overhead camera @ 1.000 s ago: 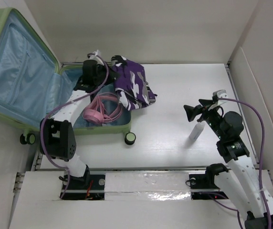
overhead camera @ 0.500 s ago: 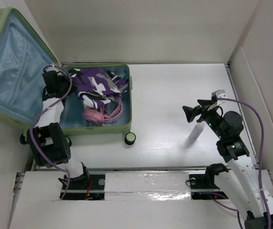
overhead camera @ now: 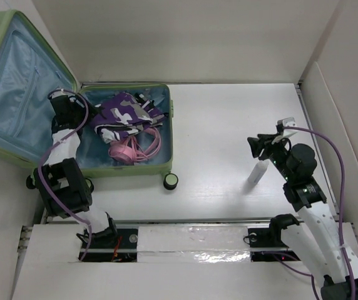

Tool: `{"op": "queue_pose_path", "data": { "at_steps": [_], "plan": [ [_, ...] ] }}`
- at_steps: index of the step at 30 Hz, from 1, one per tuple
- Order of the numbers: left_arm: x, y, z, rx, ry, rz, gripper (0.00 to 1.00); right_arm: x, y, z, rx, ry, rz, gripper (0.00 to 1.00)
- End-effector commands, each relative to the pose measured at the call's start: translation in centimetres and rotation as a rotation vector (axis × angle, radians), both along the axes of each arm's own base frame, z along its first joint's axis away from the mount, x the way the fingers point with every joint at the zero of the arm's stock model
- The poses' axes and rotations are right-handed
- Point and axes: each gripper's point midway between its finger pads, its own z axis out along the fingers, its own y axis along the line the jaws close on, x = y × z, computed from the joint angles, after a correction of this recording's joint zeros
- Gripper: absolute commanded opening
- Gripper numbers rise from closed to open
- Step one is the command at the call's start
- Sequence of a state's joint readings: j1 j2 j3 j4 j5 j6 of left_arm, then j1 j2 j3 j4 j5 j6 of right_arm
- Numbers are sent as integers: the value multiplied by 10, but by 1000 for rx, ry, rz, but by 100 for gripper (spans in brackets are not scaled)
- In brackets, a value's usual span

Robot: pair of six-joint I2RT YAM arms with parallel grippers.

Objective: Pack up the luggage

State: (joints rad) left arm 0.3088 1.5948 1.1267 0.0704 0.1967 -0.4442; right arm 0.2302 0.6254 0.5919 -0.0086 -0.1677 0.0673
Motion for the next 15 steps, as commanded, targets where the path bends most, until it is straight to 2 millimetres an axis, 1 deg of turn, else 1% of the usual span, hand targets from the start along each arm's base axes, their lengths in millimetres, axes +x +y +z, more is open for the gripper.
{"op": "queue_pose_path", "data": {
  "at_steps": [1, 2, 3, 4, 5, 6, 7, 8, 9, 10, 11, 12, 13, 14, 15],
  "plan": [
    [0, -28, 94, -5, -253, -47, 67, 2, -15, 12, -11, -1, -88, 53],
    [-4, -39, 106, -7, -281, -72, 68, 1, -16, 10, -18, 9, -89, 63],
    [-8, -51, 121, -14, -321, -97, 68, -1, -17, 9, -24, 20, -98, 71],
    [-21, -66, 141, -34, -377, -121, 68, -3, -20, 12, -27, 23, -111, 78],
    [-28, -96, 153, -55, -414, -198, 68, -11, -20, 8, -43, 48, -108, 83],
    [-35, -113, 167, -59, -460, -237, 67, -15, -22, 8, -50, 54, -133, 88],
    [-53, -129, 186, -57, -516, -273, 66, -21, -23, 9, -43, 61, -145, 91],
    [-64, -157, 193, -73, -536, -339, 65, -32, -24, 8, -31, 68, -148, 94],
    [-75, -170, 201, -82, -565, -373, 64, -35, -34, 5, -31, 85, -208, 98],
    [-93, -179, 209, -89, -599, -402, 63, -41, -34, 2, -26, 101, -219, 100],
    [-104, -190, 211, -121, -607, -450, 63, -45, -38, -12, -22, 144, -249, 100],
    [-114, -195, 213, -138, -624, -482, 62, -46, -47, -16, -6, 147, -314, 100],
    [-129, -199, 210, -150, -641, -504, 62, -48, -42, -21, -1, 164, -304, 100],
    [-138, -204, 209, -163, -645, -538, 62, -49, -41, -27, 30, 197, -320, 100],
    [-144, -205, 205, -170, -643, -550, 61, -46, -45, -37, 21, 226, -367, 100]
  ]
}}
